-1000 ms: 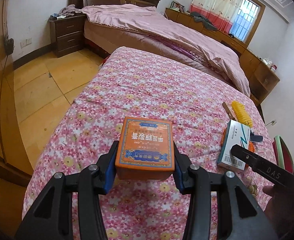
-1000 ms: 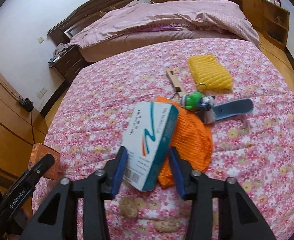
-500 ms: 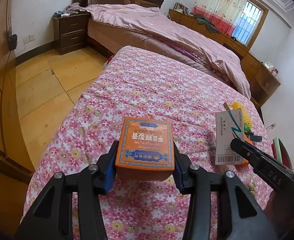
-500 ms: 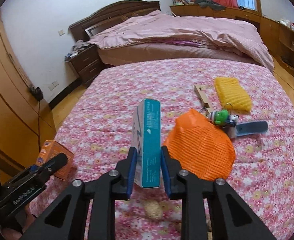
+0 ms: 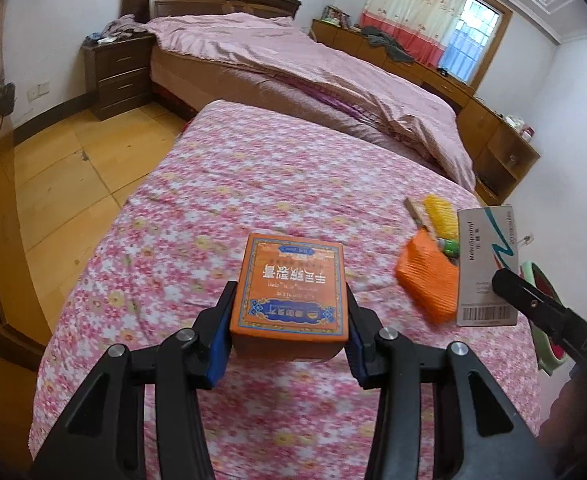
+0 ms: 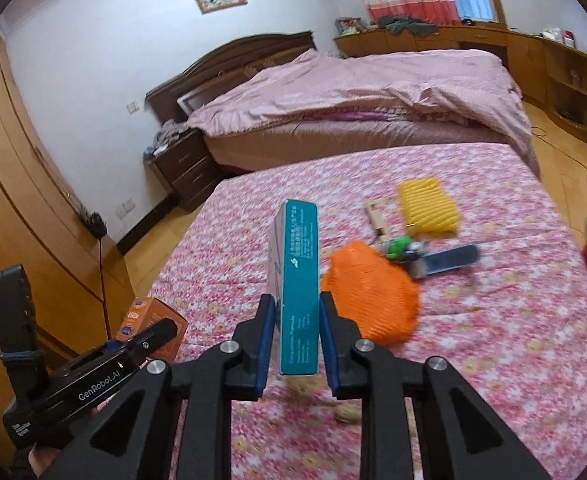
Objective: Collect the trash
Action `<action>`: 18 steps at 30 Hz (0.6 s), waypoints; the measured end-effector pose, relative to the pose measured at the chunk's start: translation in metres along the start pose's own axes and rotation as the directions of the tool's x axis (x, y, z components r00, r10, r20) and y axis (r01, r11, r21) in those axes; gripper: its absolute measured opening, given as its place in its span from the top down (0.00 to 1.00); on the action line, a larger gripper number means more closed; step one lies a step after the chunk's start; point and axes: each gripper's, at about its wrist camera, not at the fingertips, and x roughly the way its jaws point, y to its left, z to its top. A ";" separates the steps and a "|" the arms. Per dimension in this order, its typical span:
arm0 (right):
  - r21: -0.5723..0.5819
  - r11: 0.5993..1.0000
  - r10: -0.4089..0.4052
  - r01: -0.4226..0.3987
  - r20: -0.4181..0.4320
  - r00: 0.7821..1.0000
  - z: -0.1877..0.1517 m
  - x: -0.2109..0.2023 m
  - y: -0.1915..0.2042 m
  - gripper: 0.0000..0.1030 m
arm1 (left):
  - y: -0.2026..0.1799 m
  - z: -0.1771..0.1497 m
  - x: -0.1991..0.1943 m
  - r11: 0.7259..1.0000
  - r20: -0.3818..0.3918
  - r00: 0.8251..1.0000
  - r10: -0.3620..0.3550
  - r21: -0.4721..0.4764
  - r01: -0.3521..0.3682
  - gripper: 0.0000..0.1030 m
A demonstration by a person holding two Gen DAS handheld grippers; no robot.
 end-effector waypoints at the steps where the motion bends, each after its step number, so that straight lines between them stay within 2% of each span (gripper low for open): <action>1: 0.008 1.000 -0.004 0.004 0.008 1.000 0.001 -0.004 -0.004 0.76 | -0.005 0.000 -0.001 1.000 0.001 1.000 -0.008 0.008 0.008 0.54; 9: 0.094 0.994 -0.066 0.060 0.070 0.995 -0.002 -0.048 -0.050 0.76 | -0.055 0.002 -0.002 0.994 -0.013 0.997 -0.072 0.082 0.073 0.54; 18: 0.218 0.967 -0.163 0.133 0.125 0.979 -0.007 -0.095 -0.117 0.76 | -0.129 -0.002 0.010 0.971 -0.078 0.986 -0.148 0.179 0.160 0.54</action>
